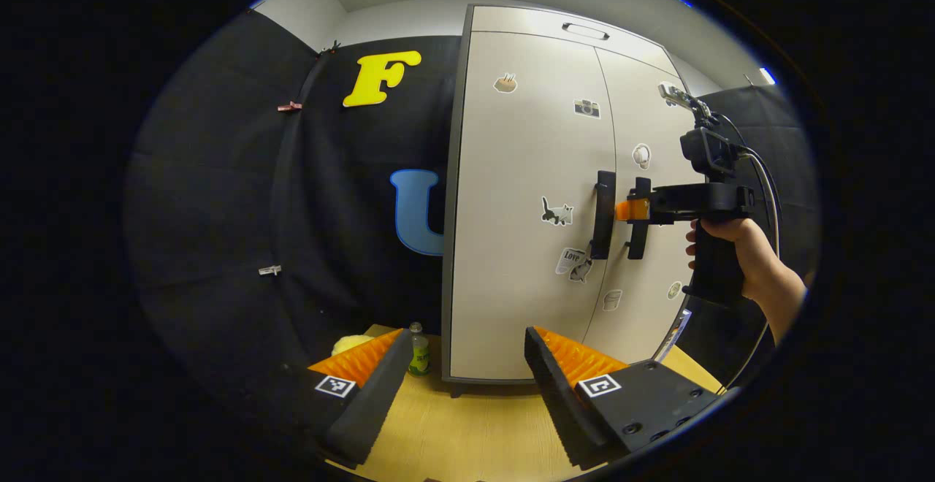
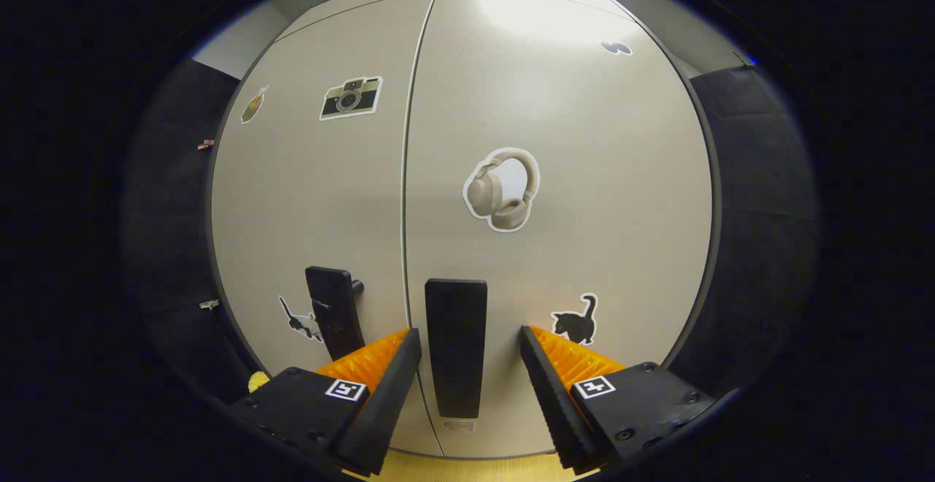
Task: Open the right door of the double-door shoe cabinet with the right hand, and open the left door with the left hand.
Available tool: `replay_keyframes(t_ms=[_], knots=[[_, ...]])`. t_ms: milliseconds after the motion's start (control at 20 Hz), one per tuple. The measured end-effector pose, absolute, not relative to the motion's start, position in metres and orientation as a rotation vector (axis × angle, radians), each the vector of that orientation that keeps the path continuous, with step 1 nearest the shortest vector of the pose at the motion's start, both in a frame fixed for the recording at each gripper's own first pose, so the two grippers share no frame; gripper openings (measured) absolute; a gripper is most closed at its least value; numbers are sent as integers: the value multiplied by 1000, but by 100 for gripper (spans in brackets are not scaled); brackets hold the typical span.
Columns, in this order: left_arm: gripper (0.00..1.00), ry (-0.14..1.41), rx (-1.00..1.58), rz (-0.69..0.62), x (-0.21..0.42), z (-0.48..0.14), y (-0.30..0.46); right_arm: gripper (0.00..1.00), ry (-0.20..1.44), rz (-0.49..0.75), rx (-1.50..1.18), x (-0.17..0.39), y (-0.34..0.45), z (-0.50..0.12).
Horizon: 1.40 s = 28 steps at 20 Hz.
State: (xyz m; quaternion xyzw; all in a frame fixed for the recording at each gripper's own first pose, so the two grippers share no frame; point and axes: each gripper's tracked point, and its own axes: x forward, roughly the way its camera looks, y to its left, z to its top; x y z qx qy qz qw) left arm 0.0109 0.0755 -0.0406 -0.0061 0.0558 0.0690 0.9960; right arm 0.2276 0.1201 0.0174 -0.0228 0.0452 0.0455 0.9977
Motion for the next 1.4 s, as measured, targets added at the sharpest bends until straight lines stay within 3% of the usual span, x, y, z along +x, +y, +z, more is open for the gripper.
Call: replay_keyframes(t_ms=[50,100,200,250,300,450,500,650,700,1000,1400], knots=[[95,108,-14,134,11,-40,75,86,93,90,-33,223,120,21],[95,107,-19,127,12,-39,73,60,99,86,-14,230,122,19],[95,106,-22,115,9,-40,72,60,117,118,19,216,126,24],[95,104,-16,112,9,-41,72,43,114,118,30,221,127,22],[95,102,-6,108,8,-40,72,35,116,121,23,225,128,20],[95,97,12,94,1,-39,72,30,127,134,41,222,127,20],[95,96,10,87,-2,-38,71,24,134,137,54,223,128,20],[95,96,-5,63,-11,-41,70,18,150,141,53,223,128,17],[95,97,-8,51,-13,-42,70,12,150,137,49,218,128,19],[95,110,-11,-15,-24,-44,57,13,144,139,55,201,118,24],[95,82,-5,59,-35,-22,28,13,127,241,65,168,97,29]])
